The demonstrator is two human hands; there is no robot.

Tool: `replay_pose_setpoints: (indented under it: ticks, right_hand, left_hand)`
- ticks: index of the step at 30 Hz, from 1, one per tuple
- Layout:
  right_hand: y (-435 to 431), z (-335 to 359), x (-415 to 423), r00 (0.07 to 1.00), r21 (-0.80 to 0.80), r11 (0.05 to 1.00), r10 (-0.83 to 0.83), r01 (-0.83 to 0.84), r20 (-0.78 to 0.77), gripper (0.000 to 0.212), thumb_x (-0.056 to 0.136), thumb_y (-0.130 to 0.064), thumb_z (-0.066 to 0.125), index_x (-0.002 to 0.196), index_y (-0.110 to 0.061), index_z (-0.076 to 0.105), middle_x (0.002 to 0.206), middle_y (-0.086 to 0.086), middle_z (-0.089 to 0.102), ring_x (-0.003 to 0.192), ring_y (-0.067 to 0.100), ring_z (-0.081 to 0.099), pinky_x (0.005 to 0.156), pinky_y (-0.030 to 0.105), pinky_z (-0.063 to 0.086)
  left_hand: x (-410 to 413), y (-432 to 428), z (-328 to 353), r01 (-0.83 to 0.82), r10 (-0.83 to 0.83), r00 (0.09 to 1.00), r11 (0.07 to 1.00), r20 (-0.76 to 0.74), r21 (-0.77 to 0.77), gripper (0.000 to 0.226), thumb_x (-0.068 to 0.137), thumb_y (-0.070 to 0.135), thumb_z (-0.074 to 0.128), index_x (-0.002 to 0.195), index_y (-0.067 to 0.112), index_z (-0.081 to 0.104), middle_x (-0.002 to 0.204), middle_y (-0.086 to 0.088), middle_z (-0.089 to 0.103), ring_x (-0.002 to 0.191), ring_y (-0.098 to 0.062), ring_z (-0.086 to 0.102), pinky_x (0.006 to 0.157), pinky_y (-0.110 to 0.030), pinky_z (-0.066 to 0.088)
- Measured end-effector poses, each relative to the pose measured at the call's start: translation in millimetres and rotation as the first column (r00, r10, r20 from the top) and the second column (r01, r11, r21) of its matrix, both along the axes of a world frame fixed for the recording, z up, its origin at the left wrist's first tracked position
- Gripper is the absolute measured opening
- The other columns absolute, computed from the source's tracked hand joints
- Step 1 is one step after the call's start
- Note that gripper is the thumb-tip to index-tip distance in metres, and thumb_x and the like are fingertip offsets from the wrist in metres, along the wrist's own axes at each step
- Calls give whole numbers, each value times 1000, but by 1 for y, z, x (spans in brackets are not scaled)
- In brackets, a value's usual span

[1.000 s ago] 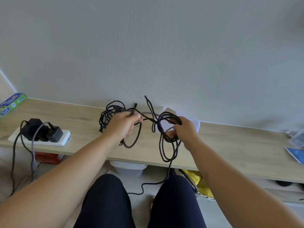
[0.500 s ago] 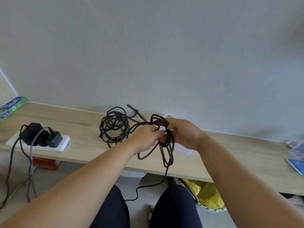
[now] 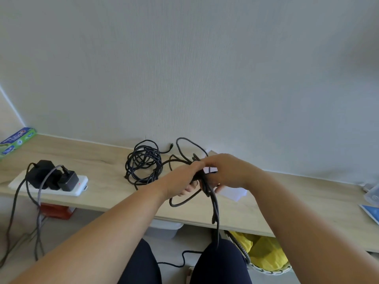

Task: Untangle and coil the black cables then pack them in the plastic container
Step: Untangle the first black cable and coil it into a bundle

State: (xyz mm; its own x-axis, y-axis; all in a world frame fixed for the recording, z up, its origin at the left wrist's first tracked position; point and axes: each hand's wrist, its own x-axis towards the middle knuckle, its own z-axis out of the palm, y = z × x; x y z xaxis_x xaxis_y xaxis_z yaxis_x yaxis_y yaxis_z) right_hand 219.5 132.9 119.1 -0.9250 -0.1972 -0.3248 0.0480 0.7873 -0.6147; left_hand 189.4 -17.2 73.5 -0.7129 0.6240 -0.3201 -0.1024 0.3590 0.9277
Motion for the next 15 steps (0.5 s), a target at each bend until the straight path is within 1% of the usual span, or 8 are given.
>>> replay_pose_setpoints:
  ticks: [2, 3, 5, 7, 8, 11, 13, 15]
  right_hand:
    - [-3, 1, -1, 997, 201, 979, 26, -12, -68, 14, 87, -15, 59, 100, -17, 64, 85, 5, 72, 64, 13, 70, 66, 27, 57]
    - [-5, 3, -1, 992, 282, 959, 48, -15, -113, 12, 85, -20, 62, 96, -16, 64, 84, 4, 72, 58, 10, 67, 68, 28, 55]
    - [-8, 10, 2, 975, 365, 931, 81, 0, -207, 16, 80, -27, 67, 90, -15, 66, 85, 3, 70, 51, 7, 59, 71, 31, 54]
    - [-11, 13, 7, 958, 384, 923, 85, 28, -275, 23, 78, -36, 70, 93, -19, 67, 89, -2, 67, 58, 7, 54, 71, 34, 53]
    - [-11, 13, 9, 945, 397, 917, 93, 41, -314, 27, 77, -42, 70, 97, -24, 67, 93, -5, 65, 66, 8, 55, 71, 33, 52]
    - [-8, 6, 11, 902, 439, 896, 132, 70, -412, 33, 80, -49, 66, 109, -34, 65, 111, -15, 55, 93, 9, 55, 70, 26, 43]
    - [-5, 1, 10, 889, 440, 892, 117, 102, -443, 33, 84, -49, 61, 111, -30, 65, 118, -16, 51, 96, 10, 55, 70, 24, 38]
    - [-2, -5, 9, 874, 384, 914, 77, 131, -480, 29, 89, -46, 57, 105, -23, 64, 114, -13, 54, 92, 13, 56, 69, 26, 40]
  left_hand:
    - [2, 3, 4, 17, -17, 999, 1000, -48, -13, 63, 82, 72, 37, 70, 11, 48, 49, 5, 27, 41, -9, 19, 41, -20, 14]
    - [3, 4, 6, 19, -20, 997, 1000, -70, -18, 64, 81, 72, 37, 74, 10, 50, 46, 6, 27, 39, -8, 19, 41, -20, 14]
    - [2, 4, 8, 10, -12, 995, 1000, -94, -21, 56, 93, 58, 39, 73, 7, 52, 42, 6, 28, 37, -9, 20, 40, -20, 16]
    - [-1, 1, 10, -7, 6, 997, 1000, -82, -12, 46, 99, 39, 38, 70, 6, 55, 45, 2, 32, 38, -10, 21, 40, -21, 17]
    - [-3, -1, 11, -15, 15, 997, 1000, -71, 2, 44, 98, 33, 37, 69, 6, 57, 48, 0, 36, 40, -11, 21, 41, -22, 17]
    - [-5, -5, 18, -67, 68, 995, 997, -73, 25, 41, 95, 24, 35, 68, 6, 60, 49, -1, 41, 41, -12, 24, 45, -25, 18]
    - [-4, -5, 23, -134, 136, 984, 991, -117, 30, 33, 93, 22, 37, 65, 10, 49, 53, -1, 36, 44, -12, 28, 47, -25, 23]
    - [-6, -4, 26, -180, 184, 968, 983, -173, 38, 27, 91, 22, 40, 68, 10, 44, 56, -3, 36, 46, -13, 32, 48, -23, 27]
